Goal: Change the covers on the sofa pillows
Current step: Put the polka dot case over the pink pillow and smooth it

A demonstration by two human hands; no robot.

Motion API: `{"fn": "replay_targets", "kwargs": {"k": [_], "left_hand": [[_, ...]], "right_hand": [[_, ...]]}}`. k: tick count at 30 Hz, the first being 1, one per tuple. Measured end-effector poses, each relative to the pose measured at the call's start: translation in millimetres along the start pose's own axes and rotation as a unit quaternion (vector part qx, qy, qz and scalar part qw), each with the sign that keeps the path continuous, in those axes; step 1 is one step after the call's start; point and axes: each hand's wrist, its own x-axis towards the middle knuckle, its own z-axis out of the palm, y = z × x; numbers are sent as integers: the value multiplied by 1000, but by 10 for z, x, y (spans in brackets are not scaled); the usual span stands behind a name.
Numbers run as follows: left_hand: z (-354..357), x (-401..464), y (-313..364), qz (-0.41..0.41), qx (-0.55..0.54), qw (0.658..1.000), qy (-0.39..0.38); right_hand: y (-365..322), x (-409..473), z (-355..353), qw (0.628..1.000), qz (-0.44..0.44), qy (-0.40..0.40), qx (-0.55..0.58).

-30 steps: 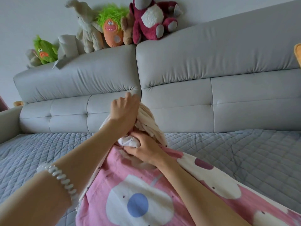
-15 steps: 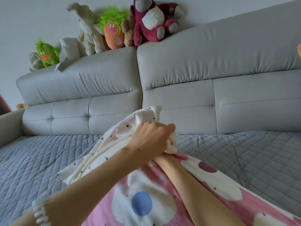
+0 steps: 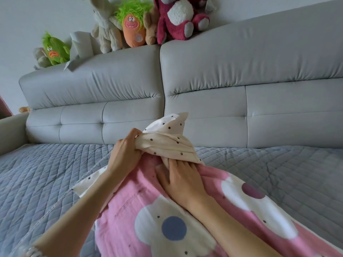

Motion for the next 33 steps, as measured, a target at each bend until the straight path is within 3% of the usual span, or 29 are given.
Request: {"fn": "replay_targets", "kwargs": {"k": [2, 5, 7, 9, 10, 11, 12, 13, 14, 16, 17, 18, 19, 20, 22, 25, 27, 28, 31, 33], "left_hand": [[-14, 8, -9, -3, 9, 1000, -13], [-24, -8, 12, -29, 10, 997, -70], [5, -101, 142, -35, 23, 992, -117], [88, -265, 374, 3, 36, 986, -164], [138, -363, 512, 25, 35, 982, -183], [185, -448, 635, 42, 33, 978, -200], [227, -509, 719, 51, 32, 977, -205], [275, -543, 744, 52, 37, 978, -196], [281, -571, 717, 56, 46, 982, -174], [257, -638, 491, 85, 79, 988, -102], [233, -679, 319, 97, 110, 987, -72], [193, -742, 129, 90, 139, 985, -47], [142, -820, -74, 65, 170, 983, -25], [81, -909, -277, 37, 200, 979, -4], [-53, -1129, -638, -16, 228, 973, 41], [-124, -1459, -967, -129, 205, 968, 68], [-42, -1598, -1213, -269, 82, 956, 81], [-12, -1612, -1307, -343, -8, 934, 96], [104, -1512, -1479, -452, -290, 836, 112], [210, -1379, -1519, -504, -384, 765, 116]], "right_hand": [[-103, -125, 26, 999, -31, 11, -19], [-119, -176, 215, 990, -75, -51, -111], [-48, -128, 271, 988, -57, -68, -124], [-45, -27, 183, 982, 12, -161, -93], [-80, 30, 131, 959, 58, -231, -153], [-156, 101, 181, 942, 97, -238, -217], [-108, 117, 120, 887, 135, -320, -304], [-227, 92, 152, 843, 187, -389, -320], [-245, 85, 267, 843, 206, -398, -298], [-69, 86, 310, 891, 162, -332, -264], [65, 17, 215, 922, 165, -275, -217], [112, -47, 214, 950, 110, -180, -231], [177, 9, 138, 984, 96, -130, -72], [279, 29, 25, 985, 104, -135, 18], [439, 34, -69, 987, 120, -108, -5], [327, 53, -16, 982, 126, -128, -63], [254, 17, -38, 982, 113, -125, -85], [210, -3, -80, 984, 93, -111, -106], [-19, -115, -57, 980, 30, -68, -186], [-193, -175, 28, 979, -22, -32, -198]]}}
